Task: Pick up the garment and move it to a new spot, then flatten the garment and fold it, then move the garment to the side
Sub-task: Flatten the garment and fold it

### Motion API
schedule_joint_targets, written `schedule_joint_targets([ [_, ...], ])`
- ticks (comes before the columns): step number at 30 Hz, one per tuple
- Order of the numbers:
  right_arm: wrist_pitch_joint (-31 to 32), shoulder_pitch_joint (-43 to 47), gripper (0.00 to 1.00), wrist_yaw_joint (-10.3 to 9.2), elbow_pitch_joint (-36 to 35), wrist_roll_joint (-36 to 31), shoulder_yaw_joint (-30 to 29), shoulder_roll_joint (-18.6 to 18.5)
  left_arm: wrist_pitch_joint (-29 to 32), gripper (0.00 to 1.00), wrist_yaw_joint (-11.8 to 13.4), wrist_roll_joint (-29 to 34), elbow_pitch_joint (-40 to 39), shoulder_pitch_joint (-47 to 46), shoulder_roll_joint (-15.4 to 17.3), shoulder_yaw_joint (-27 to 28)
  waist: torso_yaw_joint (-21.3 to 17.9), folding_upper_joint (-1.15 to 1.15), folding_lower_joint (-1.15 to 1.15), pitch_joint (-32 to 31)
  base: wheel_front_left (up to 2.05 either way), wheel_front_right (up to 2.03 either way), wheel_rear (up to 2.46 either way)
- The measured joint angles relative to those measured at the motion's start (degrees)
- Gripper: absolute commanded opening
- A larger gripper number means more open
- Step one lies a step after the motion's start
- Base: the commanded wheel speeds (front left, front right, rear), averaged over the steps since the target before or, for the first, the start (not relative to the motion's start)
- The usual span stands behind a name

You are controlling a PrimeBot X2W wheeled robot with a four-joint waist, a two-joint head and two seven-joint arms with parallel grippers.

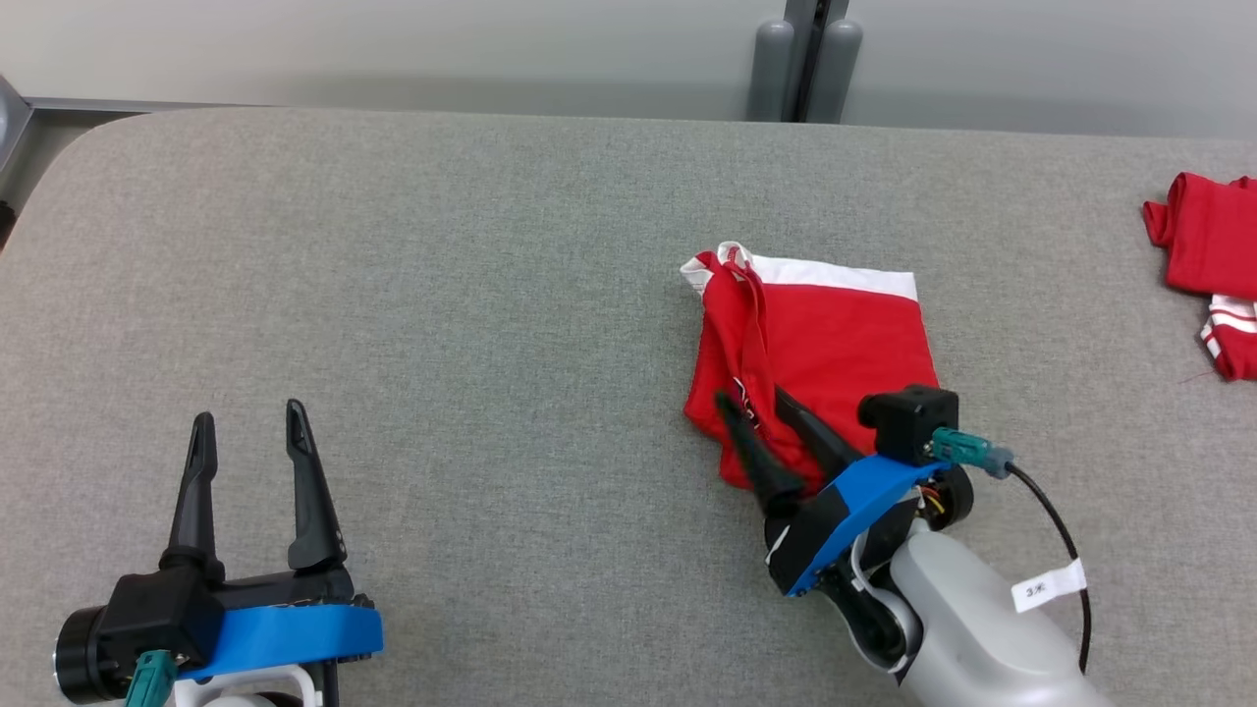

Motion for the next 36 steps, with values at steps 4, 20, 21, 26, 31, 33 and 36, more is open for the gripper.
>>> schedule_joint_targets([
  [4,-2.35,0.29,1.0,0.01,-2.37,-0.16,-0.22,-0.19,0.0,1.0,0.07,0.01,0.04,0.02,0.0,0.26,-0.46,0.0,0.0,-0.05,0.0,0.0,0.0],
  [20,-3.56,11.5,1.0,0.0,-18.72,-10.13,-24.59,-5.83,0.0,1.0,-0.47,0.85,0.0,0.29,0.0,1.14,-3.64,0.0,-0.01,-1.13,0.0,0.0,0.0],
  [21,-3.56,11.95,1.0,0.0,-18.67,-10.56,-25.09,-5.6,0.0,1.0,-0.52,0.85,-0.01,0.29,0.0,1.13,-3.63,0.0,-0.01,-1.09,0.0,0.0,0.0],
  [26,-3.56,11.73,0.0,0.0,-14.86,-11.95,-23.23,-4.44,0.0,1.0,-0.91,0.85,0.12,0.01,0.0,0.76,-3.08,0.0,-0.01,-0.51,0.0,0.0,0.0],
  [31,-3.57,7.24,0.0,0.0,-7.73,-13.71,-18.9,-2.98,0.0,1.0,-0.92,0.85,0.29,-0.37,-0.01,0.03,-1.97,0.0,0.0,0.29,0.0,0.0,0.0],
  [33,-3.57,5.52,0.0,0.0,-4.71,-14.18,-16.63,-1.91,0.0,1.0,-0.92,0.85,0.47,-0.85,0.01,-0.13,-1.42,0.0,-0.01,0.64,0.0,0.0,0.0],
  [36,-3.56,3.3,0.0,0.0,-1.69,-15.05,-12.34,-0.3,0.0,1.0,-0.94,0.85,0.81,-1.33,0.0,-0.24,-0.67,0.0,0.0,1.07,0.0,0.0,0.0],
])
